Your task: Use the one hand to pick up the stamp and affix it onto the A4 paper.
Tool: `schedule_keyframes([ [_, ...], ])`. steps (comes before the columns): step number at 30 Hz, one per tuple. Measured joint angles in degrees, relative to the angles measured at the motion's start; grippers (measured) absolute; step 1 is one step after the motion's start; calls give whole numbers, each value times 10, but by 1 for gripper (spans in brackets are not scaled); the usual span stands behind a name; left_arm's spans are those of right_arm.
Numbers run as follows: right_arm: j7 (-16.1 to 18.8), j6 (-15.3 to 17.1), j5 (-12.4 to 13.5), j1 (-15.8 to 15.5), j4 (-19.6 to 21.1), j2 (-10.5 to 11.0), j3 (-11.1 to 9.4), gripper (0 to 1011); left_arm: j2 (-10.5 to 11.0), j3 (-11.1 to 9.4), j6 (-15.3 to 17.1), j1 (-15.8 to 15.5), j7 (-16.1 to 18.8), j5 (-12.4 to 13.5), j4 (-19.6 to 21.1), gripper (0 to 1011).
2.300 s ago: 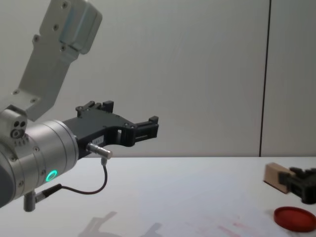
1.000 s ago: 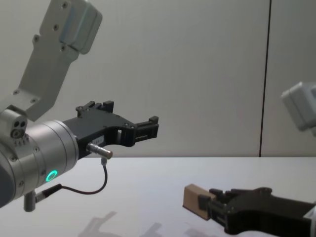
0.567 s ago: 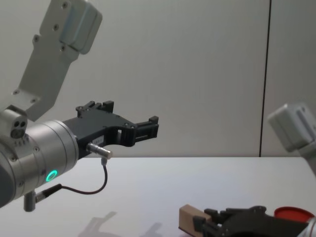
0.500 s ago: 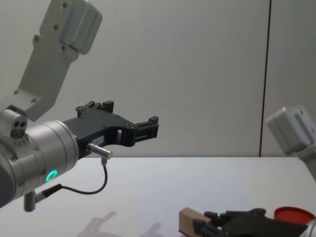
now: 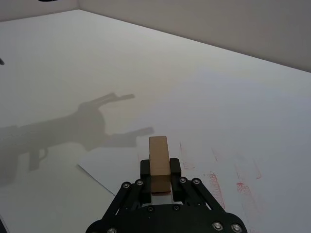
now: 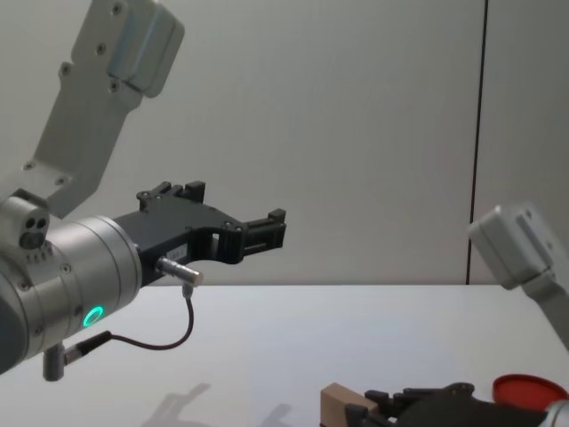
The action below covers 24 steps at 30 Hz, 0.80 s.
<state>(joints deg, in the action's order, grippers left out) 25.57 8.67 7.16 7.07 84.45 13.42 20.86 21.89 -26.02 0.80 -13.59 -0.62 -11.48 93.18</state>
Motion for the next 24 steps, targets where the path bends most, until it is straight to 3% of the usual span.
schedule_keyframes([
  [15, 9, 20, -4, 5, 0, 1, 1, 214, 0, 0, 0, 0, 0, 0, 0, 993],
  [24, 1, 7, 24, 2, 13, 6, -5, 214, 0, 0, 0, 0, 0, 0, 0, 993],
])
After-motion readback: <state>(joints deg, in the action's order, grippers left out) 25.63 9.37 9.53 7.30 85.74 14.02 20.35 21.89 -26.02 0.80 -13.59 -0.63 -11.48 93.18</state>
